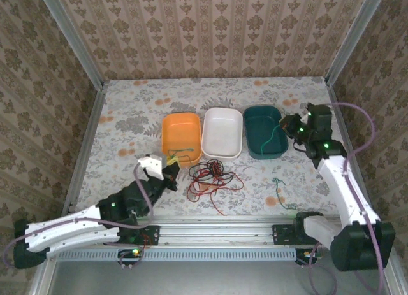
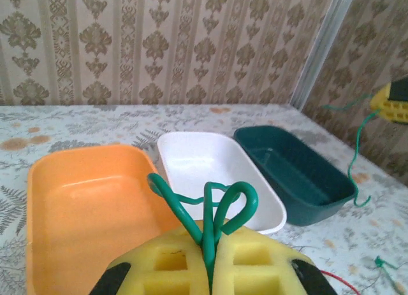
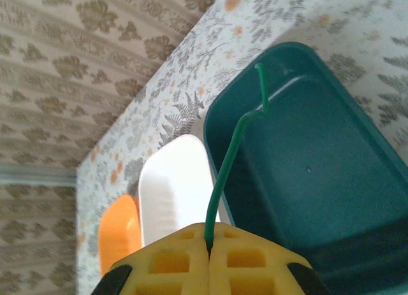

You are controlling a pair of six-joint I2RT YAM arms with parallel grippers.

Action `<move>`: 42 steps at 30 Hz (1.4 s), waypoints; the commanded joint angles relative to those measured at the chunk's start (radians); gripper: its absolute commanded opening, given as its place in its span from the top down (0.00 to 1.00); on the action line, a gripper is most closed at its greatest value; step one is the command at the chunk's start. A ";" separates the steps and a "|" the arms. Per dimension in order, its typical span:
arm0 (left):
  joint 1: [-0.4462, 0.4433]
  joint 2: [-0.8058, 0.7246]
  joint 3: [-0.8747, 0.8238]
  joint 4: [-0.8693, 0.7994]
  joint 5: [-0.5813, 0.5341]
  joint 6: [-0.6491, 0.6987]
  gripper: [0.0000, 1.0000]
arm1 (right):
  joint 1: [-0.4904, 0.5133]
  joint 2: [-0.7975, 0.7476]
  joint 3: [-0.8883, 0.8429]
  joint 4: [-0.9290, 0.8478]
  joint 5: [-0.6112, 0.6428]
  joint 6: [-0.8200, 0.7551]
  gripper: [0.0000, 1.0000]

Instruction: Untangle the cables

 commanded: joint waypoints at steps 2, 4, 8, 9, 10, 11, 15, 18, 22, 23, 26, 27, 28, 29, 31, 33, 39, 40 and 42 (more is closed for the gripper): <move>-0.003 0.114 0.094 -0.024 -0.043 -0.038 1.00 | 0.084 0.138 0.092 0.069 0.182 -0.125 1.00; -0.003 0.149 0.104 -0.002 -0.035 -0.042 1.00 | 0.101 0.216 0.123 0.078 0.196 -0.152 1.00; 0.003 0.178 0.108 0.037 -0.017 -0.064 1.00 | 0.131 0.383 0.225 -0.023 0.218 -0.219 0.99; 0.006 0.179 0.110 0.038 -0.009 -0.068 1.00 | 0.134 0.415 0.248 -0.056 0.208 -0.229 0.91; 0.008 0.180 0.112 0.037 -0.002 -0.070 1.00 | 0.137 0.434 0.265 -0.079 0.202 -0.231 0.78; 0.012 0.181 0.118 0.029 0.005 -0.075 1.00 | 0.140 0.446 0.272 -0.090 0.198 -0.233 0.62; 0.041 0.192 0.133 0.014 0.065 -0.093 1.00 | 0.145 0.372 0.224 -0.066 0.195 -0.216 0.38; 0.089 0.218 0.151 0.014 0.180 -0.126 1.00 | 0.148 0.238 0.163 -0.066 0.200 -0.192 0.36; 0.181 0.290 0.194 0.036 0.400 -0.185 1.00 | 0.167 0.042 0.057 -0.092 0.175 -0.167 0.36; 0.209 0.319 0.209 0.049 0.464 -0.195 1.00 | 0.170 -0.010 0.028 -0.110 0.163 -0.166 0.36; 0.283 0.436 0.299 0.046 0.626 -0.209 1.00 | 0.172 -0.155 -0.050 -0.200 0.137 -0.164 0.37; 0.307 0.495 0.343 0.032 0.674 -0.202 1.00 | 0.172 -0.201 -0.076 -0.233 0.130 -0.157 0.37; 0.326 0.549 0.394 0.016 0.710 -0.192 1.00 | 0.172 -0.237 -0.097 -0.255 0.124 -0.155 0.37; 0.347 0.623 0.453 -0.001 0.753 -0.182 1.00 | 0.172 -0.274 -0.118 -0.314 0.119 -0.151 0.37; 0.376 0.764 0.570 -0.015 0.823 -0.171 1.00 | 0.172 -0.331 -0.150 -0.389 0.116 -0.140 0.37; 0.403 0.921 0.693 0.005 0.899 -0.183 1.00 | 0.172 -0.377 -0.183 -0.456 0.114 -0.130 0.37; 0.439 1.371 1.128 -0.059 1.047 -0.196 0.99 | 0.158 -0.438 -0.255 -0.572 0.150 -0.116 0.38; 0.442 1.432 1.201 -0.081 1.058 -0.189 0.99 | 0.153 -0.440 -0.261 -0.577 0.151 -0.119 0.38; 0.441 1.568 1.379 -0.133 1.091 -0.180 0.97 | 0.143 -0.439 -0.269 -0.583 0.150 -0.122 0.38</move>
